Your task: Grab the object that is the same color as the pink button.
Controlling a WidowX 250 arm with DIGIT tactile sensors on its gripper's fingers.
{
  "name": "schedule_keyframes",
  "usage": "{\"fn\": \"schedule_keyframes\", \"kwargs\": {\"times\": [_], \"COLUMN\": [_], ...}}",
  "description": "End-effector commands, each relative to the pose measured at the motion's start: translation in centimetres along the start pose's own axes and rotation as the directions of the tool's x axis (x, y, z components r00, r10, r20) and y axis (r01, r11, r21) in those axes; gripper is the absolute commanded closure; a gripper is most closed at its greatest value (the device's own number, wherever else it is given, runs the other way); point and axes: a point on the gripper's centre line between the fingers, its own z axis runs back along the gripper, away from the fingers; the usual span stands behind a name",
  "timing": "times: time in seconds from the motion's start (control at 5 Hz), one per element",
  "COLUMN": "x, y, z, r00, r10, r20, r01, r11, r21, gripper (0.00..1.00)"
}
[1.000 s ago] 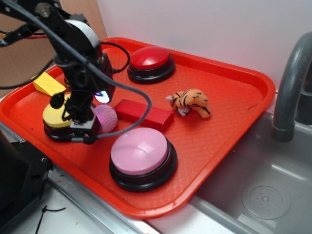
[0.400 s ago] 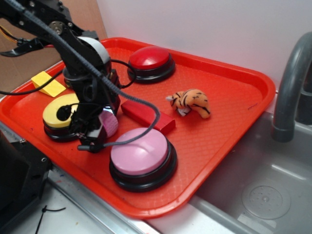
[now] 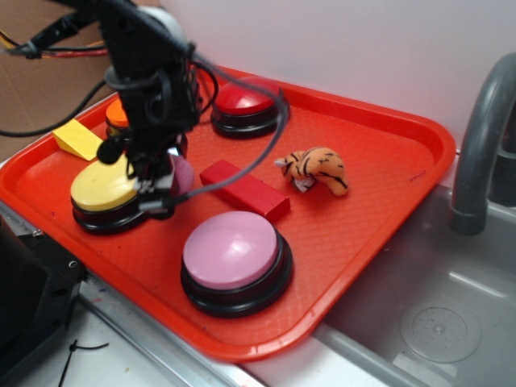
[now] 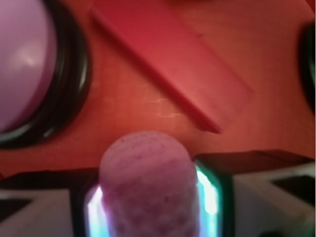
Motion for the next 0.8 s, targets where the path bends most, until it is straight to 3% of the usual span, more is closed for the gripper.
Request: {"fn": "schedule_keyframes", "kwargs": {"times": [0.0, 0.2, 0.4, 0.6], "x": [1.5, 1.0, 0.6, 0.5], "y": [4.8, 6.4, 7.0, 7.9], "z": [8.4, 10.3, 11.6, 11.5], "r00": [0.878, 0.765, 0.696, 0.666], "r10": [0.476, 0.64, 0.715, 0.74], "r20": [-0.042, -0.075, -0.065, -0.092], "r01": [-0.478, -0.644, -0.713, -0.745], "r11": [0.875, 0.754, 0.679, 0.655], "r21": [-0.075, -0.13, -0.174, -0.126], "gripper": [1.0, 1.0, 1.0, 1.0]}}
